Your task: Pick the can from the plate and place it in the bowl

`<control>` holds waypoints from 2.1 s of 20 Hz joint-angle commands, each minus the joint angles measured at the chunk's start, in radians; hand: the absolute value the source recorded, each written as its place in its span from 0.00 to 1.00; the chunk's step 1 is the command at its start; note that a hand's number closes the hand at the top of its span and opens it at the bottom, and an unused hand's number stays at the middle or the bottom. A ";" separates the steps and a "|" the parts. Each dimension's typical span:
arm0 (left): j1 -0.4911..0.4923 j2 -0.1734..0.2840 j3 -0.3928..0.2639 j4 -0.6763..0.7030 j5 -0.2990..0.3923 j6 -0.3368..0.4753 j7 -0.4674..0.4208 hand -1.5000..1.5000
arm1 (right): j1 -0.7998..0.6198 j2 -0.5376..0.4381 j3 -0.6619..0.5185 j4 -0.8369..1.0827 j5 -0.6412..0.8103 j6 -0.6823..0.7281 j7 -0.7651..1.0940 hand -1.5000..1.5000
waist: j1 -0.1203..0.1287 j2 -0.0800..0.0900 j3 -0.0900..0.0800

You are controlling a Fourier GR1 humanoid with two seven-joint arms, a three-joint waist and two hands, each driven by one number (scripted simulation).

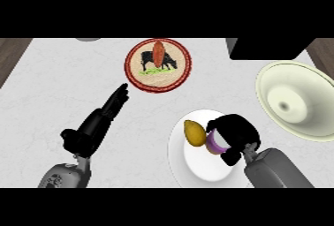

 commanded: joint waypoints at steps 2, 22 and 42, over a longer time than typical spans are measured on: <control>0.014 0.015 0.042 -0.004 0.004 -0.031 -0.017 0.50 | 0.014 0.008 -0.017 0.023 0.079 -0.104 -0.113 1.00 | 0.000 0.000 0.000; 0.025 -0.013 0.044 0.015 -0.039 -0.041 -0.040 0.50 | -0.168 0.232 -0.136 0.182 0.414 -0.350 0.415 1.00 | -0.004 0.000 0.000; 0.003 -0.033 0.068 -0.034 -0.028 -0.051 0.033 0.50 | -0.265 0.028 -0.501 -0.019 0.384 -0.504 0.346 1.00 | -0.001 0.001 0.000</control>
